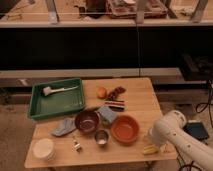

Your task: Place banana in tray

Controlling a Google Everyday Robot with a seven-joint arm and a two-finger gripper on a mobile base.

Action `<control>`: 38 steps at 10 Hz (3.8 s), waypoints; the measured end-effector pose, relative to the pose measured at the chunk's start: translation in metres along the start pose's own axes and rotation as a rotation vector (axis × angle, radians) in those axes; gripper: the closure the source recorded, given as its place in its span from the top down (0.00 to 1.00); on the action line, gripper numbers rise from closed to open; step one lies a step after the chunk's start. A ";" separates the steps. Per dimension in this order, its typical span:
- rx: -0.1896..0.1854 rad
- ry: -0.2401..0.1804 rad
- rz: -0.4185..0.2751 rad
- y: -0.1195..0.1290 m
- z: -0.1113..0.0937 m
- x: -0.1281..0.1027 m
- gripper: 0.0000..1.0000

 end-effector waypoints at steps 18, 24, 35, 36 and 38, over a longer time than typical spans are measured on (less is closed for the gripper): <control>0.367 0.102 -0.731 -0.279 -0.130 0.038 0.00; 0.613 0.057 -0.942 -0.369 -0.113 0.003 0.00; 0.891 0.044 -0.867 -0.438 -0.136 -0.066 0.00; 0.893 0.041 -0.869 -0.448 -0.134 -0.074 0.00; 0.895 0.033 -0.856 -0.464 -0.127 -0.087 0.06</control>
